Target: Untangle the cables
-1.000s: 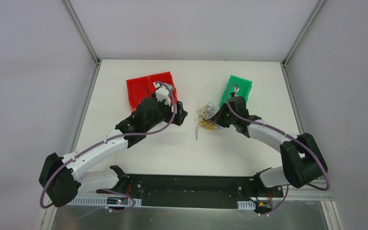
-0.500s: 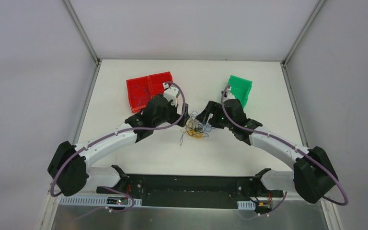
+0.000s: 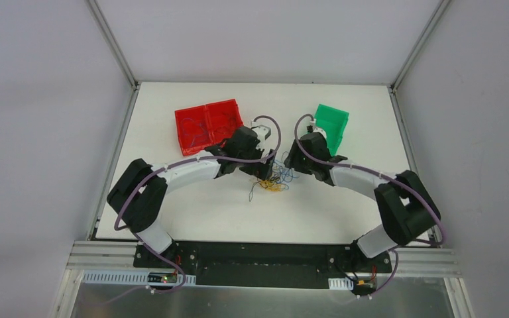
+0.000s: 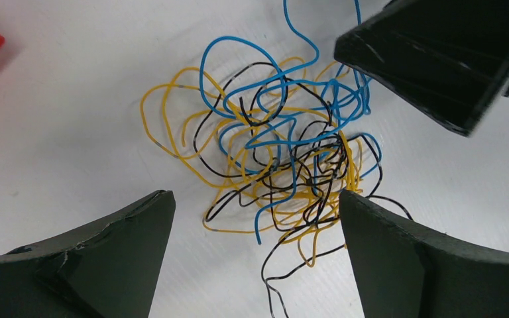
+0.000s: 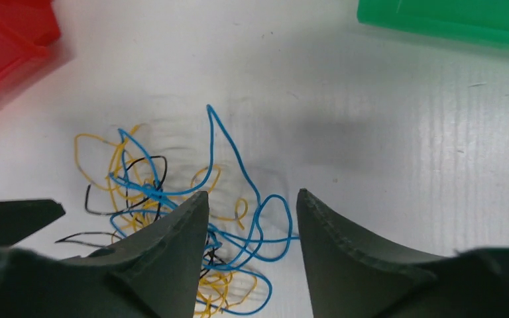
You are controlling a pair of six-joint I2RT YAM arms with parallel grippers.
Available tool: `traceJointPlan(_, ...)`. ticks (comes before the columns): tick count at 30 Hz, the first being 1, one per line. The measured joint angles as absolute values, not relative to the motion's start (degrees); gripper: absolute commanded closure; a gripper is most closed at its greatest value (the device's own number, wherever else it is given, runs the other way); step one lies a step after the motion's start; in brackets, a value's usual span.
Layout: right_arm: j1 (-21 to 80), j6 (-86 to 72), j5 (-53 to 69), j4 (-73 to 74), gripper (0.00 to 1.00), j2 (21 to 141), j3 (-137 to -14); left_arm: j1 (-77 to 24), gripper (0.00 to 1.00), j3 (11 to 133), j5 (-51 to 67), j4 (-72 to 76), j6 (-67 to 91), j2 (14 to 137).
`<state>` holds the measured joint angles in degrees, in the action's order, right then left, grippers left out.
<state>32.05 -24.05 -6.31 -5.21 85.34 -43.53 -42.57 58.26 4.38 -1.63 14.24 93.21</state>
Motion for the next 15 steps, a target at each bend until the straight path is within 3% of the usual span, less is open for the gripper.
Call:
traceJointPlan(5,32.0,-23.3,-5.1,-4.1,0.96,92.4,-47.0,-41.1,0.02,58.5,8.9,-2.3,16.0,93.8)
traceJointPlan(8,32.0,-23.5,-4.7,-3.8,1.00,92.8,-47.6,-40.5,0.09,59.7,10.7,-2.0,16.9,95.3)
traceJointPlan(10,32.0,-23.7,-4.9,-3.6,1.00,92.3,-47.6,-40.4,0.23,60.5,11.7,-1.8,17.2,96.9)
traceJointPlan(15,32.0,-23.7,-5.7,-3.7,1.00,86.7,-45.5,-39.2,0.70,62.4,14.5,-1.8,18.5,102.1)
